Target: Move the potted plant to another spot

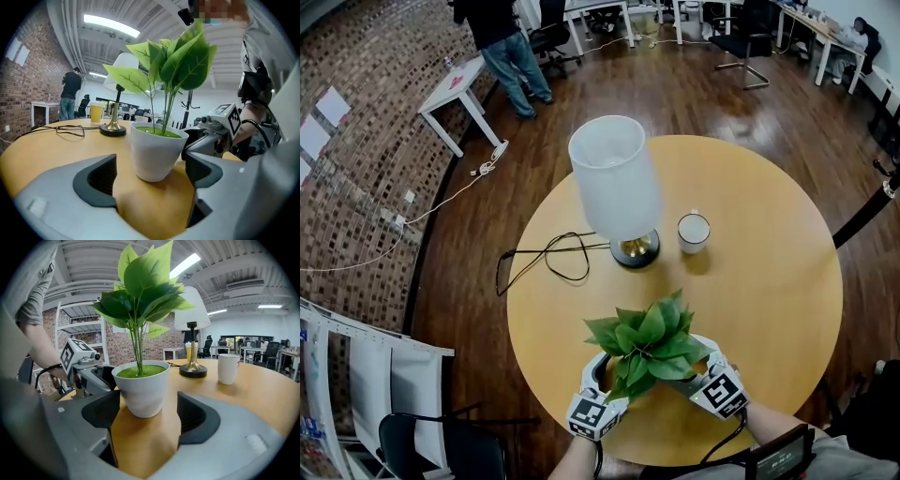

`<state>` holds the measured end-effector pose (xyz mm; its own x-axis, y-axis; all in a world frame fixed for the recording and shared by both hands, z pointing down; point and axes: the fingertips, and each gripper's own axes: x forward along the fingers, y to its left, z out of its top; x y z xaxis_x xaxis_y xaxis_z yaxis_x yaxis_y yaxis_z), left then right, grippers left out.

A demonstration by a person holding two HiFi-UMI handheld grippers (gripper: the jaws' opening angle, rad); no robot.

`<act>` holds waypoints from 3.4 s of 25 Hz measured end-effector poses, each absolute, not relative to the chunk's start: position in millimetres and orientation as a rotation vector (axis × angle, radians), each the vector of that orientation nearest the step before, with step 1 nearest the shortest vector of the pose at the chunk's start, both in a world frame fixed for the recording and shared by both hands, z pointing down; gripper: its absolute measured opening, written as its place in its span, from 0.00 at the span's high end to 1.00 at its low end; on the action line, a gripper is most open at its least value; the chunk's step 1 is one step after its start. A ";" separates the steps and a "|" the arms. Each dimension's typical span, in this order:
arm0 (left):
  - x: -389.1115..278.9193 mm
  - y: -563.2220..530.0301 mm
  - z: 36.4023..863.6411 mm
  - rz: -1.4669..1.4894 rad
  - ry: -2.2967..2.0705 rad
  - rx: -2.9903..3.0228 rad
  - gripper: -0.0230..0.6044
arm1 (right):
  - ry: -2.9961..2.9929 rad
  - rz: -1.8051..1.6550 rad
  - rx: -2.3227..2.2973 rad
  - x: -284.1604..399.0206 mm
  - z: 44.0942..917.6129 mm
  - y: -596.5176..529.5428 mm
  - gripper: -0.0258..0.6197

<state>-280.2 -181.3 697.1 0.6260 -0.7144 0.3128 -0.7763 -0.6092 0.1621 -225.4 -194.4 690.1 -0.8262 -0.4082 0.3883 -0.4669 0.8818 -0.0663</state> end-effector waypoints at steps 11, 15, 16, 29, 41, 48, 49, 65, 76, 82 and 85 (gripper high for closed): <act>-276.6 -195.8 703.7 0.469 -0.855 2.787 0.20 | -2.710 0.154 0.393 -243.4 699.6 -201.1 0.27; -269.0 -200.6 700.3 0.545 -0.748 2.836 0.18 | -2.714 0.147 0.325 -244.9 697.6 -198.7 0.33; -266.7 -199.8 700.4 0.554 -0.729 2.841 0.22 | -2.714 0.142 0.325 -244.6 697.6 -197.4 0.39; -267.6 -204.8 684.5 0.538 -0.706 2.849 0.30 | -2.717 0.122 0.363 -246.0 681.5 -202.9 0.43; -238.7 -208.7 584.6 0.514 -0.692 2.917 0.31 | -2.734 0.022 0.417 -217.2 582.3 -204.7 0.43; -224.8 -200.1 521.1 0.502 -0.695 2.964 0.32 | -2.749 -0.038 0.476 -199.8 519.6 -190.8 0.43; -221.6 -201.4 513.4 0.504 -0.694 2.974 0.32 | -2.755 -0.043 0.485 -196.3 511.9 -191.6 0.43; -120.1 -206.1 458.4 0.559 -0.581 3.045 0.32 | -2.792 -0.077 0.600 -98.4 458.9 -200.5 0.43; -123.2 -218.3 479.3 0.551 -0.433 3.064 0.32 | -2.752 -0.022 0.718 -101.6 478.3 -211.2 0.43; -126.0 -216.5 485.6 0.544 -0.396 3.053 0.32 | -2.727 0.011 0.739 -103.8 487.1 -209.8 0.43; -125.0 -225.0 493.6 0.541 -0.432 3.053 0.32 | -2.727 0.022 0.718 -101.1 492.5 -213.8 0.43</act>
